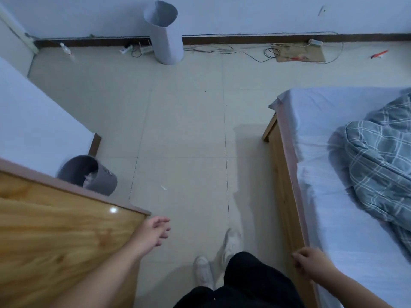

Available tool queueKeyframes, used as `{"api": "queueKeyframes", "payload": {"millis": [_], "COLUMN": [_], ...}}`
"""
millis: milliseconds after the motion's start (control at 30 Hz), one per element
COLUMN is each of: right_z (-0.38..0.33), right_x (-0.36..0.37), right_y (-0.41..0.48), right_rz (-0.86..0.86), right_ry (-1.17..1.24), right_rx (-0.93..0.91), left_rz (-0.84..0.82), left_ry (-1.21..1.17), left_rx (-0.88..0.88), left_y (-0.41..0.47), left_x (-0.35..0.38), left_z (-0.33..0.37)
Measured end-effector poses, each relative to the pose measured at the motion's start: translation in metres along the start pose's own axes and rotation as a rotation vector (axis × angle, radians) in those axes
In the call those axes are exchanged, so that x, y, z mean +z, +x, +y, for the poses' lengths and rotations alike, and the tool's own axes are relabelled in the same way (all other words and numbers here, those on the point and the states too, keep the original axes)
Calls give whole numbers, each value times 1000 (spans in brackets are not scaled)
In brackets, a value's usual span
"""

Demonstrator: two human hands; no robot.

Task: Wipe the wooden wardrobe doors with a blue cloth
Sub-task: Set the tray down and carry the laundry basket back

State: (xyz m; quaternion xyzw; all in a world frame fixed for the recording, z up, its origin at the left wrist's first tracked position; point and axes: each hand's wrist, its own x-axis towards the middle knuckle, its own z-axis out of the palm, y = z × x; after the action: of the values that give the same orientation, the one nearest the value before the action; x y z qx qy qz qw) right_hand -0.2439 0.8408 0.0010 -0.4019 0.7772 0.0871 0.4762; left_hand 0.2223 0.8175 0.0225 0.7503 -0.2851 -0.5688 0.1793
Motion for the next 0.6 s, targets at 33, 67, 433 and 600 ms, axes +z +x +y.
{"api": "queueKeyframes", "payload": {"millis": [33,67,433,600], "right_z": [4,5,-199,-357], "right_x": [-4,-8,-145,-219], "right_y": [11,21,165,208], "right_rz": [-14,-27,-69,0], "right_ry": [-21,-33,-67,-5], "right_rx": [27,56,-63,-268], "left_rz": [-1,-1,43,99], "left_ry": [0,1,7,22], "left_rx": [13,24,-91,-165], "left_y": [17,33,144,190], "left_x": [-1,-2,-10,-32], "left_z": [22,42,156,172]}}
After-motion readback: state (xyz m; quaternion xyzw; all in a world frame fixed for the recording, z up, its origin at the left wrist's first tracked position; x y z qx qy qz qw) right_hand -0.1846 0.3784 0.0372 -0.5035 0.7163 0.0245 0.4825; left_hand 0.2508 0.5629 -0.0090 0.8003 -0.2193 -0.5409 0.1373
